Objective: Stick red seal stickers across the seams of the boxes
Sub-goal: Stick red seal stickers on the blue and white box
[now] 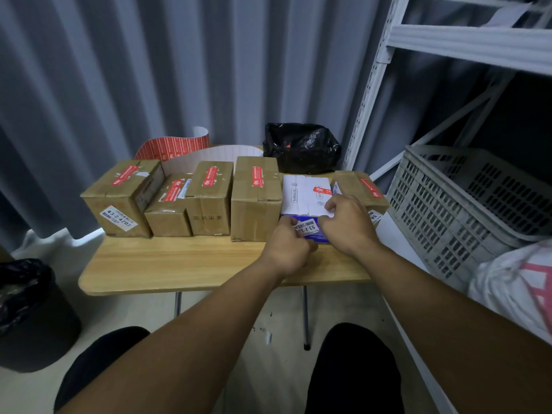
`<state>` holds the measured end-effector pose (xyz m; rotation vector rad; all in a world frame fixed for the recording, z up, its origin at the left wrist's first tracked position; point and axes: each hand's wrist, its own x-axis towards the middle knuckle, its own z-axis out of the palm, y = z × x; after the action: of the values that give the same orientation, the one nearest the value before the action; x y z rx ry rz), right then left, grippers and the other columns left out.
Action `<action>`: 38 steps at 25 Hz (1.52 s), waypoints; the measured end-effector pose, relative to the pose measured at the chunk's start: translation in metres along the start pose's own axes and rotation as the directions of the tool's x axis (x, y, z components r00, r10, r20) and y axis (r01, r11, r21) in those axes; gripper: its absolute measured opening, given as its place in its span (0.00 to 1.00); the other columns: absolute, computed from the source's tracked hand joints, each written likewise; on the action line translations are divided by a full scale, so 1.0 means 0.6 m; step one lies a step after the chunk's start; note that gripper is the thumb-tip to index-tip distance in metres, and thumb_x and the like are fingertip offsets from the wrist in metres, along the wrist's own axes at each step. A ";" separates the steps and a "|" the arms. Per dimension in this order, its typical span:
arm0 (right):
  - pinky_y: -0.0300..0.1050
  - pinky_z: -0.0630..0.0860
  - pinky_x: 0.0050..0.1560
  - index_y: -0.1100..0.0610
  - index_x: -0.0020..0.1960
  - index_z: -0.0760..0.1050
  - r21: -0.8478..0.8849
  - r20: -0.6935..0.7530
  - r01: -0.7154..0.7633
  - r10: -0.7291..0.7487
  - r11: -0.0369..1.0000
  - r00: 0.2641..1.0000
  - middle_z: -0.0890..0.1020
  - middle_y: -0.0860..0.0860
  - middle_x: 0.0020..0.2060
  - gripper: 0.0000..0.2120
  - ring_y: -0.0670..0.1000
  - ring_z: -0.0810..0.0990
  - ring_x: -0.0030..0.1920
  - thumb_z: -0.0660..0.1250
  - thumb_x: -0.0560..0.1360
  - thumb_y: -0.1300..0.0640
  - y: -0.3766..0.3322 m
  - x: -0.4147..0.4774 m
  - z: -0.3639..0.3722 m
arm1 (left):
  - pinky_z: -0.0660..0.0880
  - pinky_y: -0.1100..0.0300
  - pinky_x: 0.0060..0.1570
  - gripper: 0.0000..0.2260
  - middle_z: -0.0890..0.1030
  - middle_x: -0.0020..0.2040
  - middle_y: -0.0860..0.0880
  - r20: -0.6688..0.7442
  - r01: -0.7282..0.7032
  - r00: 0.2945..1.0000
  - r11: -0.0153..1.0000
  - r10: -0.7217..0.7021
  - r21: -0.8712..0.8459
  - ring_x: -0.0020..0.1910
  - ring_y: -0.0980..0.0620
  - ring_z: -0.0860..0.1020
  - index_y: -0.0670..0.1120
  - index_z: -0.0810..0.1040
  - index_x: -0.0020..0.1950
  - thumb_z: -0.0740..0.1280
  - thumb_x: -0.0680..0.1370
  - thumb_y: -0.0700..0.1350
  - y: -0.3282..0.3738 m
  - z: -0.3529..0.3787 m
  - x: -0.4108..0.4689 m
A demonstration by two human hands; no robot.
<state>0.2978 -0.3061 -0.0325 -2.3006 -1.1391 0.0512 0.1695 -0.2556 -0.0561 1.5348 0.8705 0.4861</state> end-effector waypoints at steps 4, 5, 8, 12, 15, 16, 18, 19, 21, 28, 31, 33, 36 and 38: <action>0.43 0.72 0.41 0.59 0.68 0.73 -0.017 0.002 -0.068 0.068 0.998 0.998 0.78 0.56 0.66 0.20 0.56 0.80 0.58 0.68 0.80 0.52 0.009 0.001 -0.001 | 0.80 0.43 0.58 0.23 0.78 0.64 0.46 -0.049 -0.035 0.998 0.997 0.038 0.068 0.59 0.46 0.79 0.44 0.69 0.68 0.72 0.75 0.37 -0.008 -0.002 0.004; 0.42 0.73 0.40 0.58 0.69 0.71 -0.039 0.015 -0.060 0.061 0.997 0.998 0.78 0.56 0.67 0.21 0.56 0.81 0.58 0.68 0.80 0.50 0.013 0.001 0.002 | 0.79 0.43 0.58 0.24 0.78 0.64 0.46 -0.052 -0.045 0.997 0.996 0.049 0.082 0.60 0.46 0.78 0.44 0.68 0.69 0.72 0.75 0.37 -0.010 -0.002 0.004; 0.50 0.80 0.51 0.56 0.75 0.67 -0.125 0.109 0.023 -0.009 0.992 0.994 0.75 0.55 0.70 0.28 0.57 0.80 0.62 0.69 0.79 0.48 0.021 -0.003 0.009 | 0.80 0.44 0.57 0.28 0.77 0.65 0.47 -0.032 -0.073 0.996 0.986 0.078 0.152 0.60 0.46 0.79 0.46 0.65 0.73 0.71 0.75 0.37 -0.012 0.004 0.004; 0.55 0.80 0.60 0.55 0.77 0.65 -0.101 0.166 0.040 -0.022 0.994 0.986 0.74 0.56 0.72 0.28 0.58 0.78 0.65 0.68 0.80 0.50 0.034 0.001 0.009 | 0.80 0.45 0.58 0.31 0.77 0.65 0.45 -0.004 -0.092 0.995 0.967 0.096 0.237 0.60 0.45 0.78 0.46 0.61 0.76 0.69 0.76 0.37 -0.015 0.006 0.007; 0.52 0.79 0.58 0.55 0.76 0.68 -0.076 0.131 0.029 -0.019 0.997 0.991 0.76 0.58 0.69 0.26 0.57 0.78 0.64 0.67 0.80 0.51 0.051 0.006 0.008 | 0.78 0.49 0.61 0.29 0.75 0.68 0.45 -0.006 -0.103 0.994 0.952 0.110 0.289 0.63 0.45 0.77 0.46 0.62 0.75 0.69 0.77 0.38 -0.018 0.005 0.008; 0.51 0.78 0.57 0.56 0.75 0.70 -0.069 0.119 0.032 -0.023 0.997 0.993 0.77 0.58 0.69 0.25 0.57 0.78 0.63 0.67 0.81 0.51 0.055 0.006 0.008 | 0.77 0.50 0.61 0.28 0.75 0.68 0.46 -0.006 -0.099 0.994 0.949 0.106 0.298 0.64 0.46 0.77 0.46 0.62 0.74 0.69 0.77 0.38 -0.019 0.005 0.010; 0.50 0.77 0.58 0.57 0.73 0.73 -0.075 0.093 0.043 -0.036 0.996 0.995 0.78 0.59 0.67 0.22 0.57 0.78 0.64 0.67 0.81 0.52 0.060 0.008 0.004 | 0.78 0.51 0.59 0.27 0.75 0.67 0.45 -0.012 -0.083 0.996 0.949 0.091 0.303 0.63 0.46 0.77 0.46 0.62 0.73 0.70 0.77 0.39 -0.022 0.005 0.012; 0.50 0.76 0.59 0.57 0.72 0.74 -0.093 0.084 0.055 -0.047 0.994 0.995 0.78 0.59 0.67 0.20 0.57 0.77 0.64 0.66 0.81 0.52 0.063 0.008 0.001 | 0.79 0.52 0.57 0.27 0.75 0.67 0.45 -0.016 -0.077 0.996 0.951 0.086 0.301 0.62 0.47 0.77 0.46 0.62 0.73 0.70 0.77 0.39 -0.022 0.006 0.012; 0.49 0.76 0.59 0.58 0.70 0.75 -0.165 0.098 0.091 -0.075 0.982 0.992 0.79 0.59 0.66 0.19 0.57 0.77 0.65 0.66 0.81 0.52 0.071 0.007 -0.004 | 0.78 0.55 0.55 0.27 0.75 0.67 0.45 -0.023 -0.071 0.996 0.951 0.082 0.301 0.63 0.47 0.77 0.46 0.62 0.73 0.70 0.78 0.39 -0.023 0.006 0.013; 0.52 0.78 0.61 0.59 0.70 0.74 -0.279 0.173 0.209 -0.165 0.937 0.971 0.80 0.60 0.65 0.21 0.58 0.79 0.63 0.67 0.80 0.51 0.076 0.001 -0.009 | 0.77 0.53 0.61 0.37 0.73 0.70 0.47 0.001 -0.053 0.999 0.970 0.054 0.235 0.66 0.49 0.75 0.46 0.52 0.79 0.71 0.77 0.38 -0.018 0.016 0.024; 0.51 0.78 0.61 0.60 0.70 0.75 -0.223 0.137 0.171 -0.143 0.960 0.980 0.80 0.59 0.65 0.21 0.58 0.79 0.64 0.68 0.80 0.51 0.076 -0.001 -0.005 | 0.78 0.51 0.60 0.35 0.74 0.67 0.45 -0.024 0.003 1.000 0.990 0.000 0.144 0.64 0.47 0.76 0.45 0.55 0.77 0.71 0.77 0.37 -0.010 0.023 0.027; 0.49 0.78 0.60 0.60 0.68 0.77 -0.141 0.085 0.131 -0.120 0.981 0.989 0.80 0.59 0.65 0.19 0.57 0.79 0.64 0.67 0.80 0.52 0.073 -0.005 -0.005 | 0.81 0.48 0.54 0.29 0.76 0.63 0.44 -0.052 0.033 0.998 0.993 -0.027 0.116 0.59 0.44 0.79 0.43 0.59 0.71 0.71 0.76 0.37 -0.009 0.030 0.028; 0.41 0.75 0.54 0.60 0.67 0.78 -0.055 0.017 0.096 -0.096 0.994 0.995 0.81 0.57 0.64 0.17 0.55 0.79 0.63 0.66 0.81 0.53 0.068 -0.018 -0.008 | 0.82 0.49 0.47 0.25 0.78 0.61 0.42 -0.068 0.031 0.997 0.995 -0.025 0.090 0.56 0.42 0.81 0.43 0.61 0.67 0.71 0.75 0.37 -0.008 0.029 0.026; 0.41 0.75 0.51 0.59 0.66 0.78 -0.036 -0.019 0.074 -0.075 0.997 0.997 0.82 0.57 0.63 0.17 0.55 0.80 0.61 0.66 0.81 0.53 0.064 -0.031 -0.015 | 0.83 0.49 0.46 0.26 0.78 0.62 0.43 -0.049 0.017 0.999 0.997 -0.013 0.075 0.57 0.43 0.81 0.43 0.63 0.68 0.71 0.75 0.39 -0.008 0.024 0.020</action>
<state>0.3162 -0.3427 -0.0483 -2.2821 -1.2234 -0.0215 0.1865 -0.2559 -0.0651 1.5901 0.9460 0.4858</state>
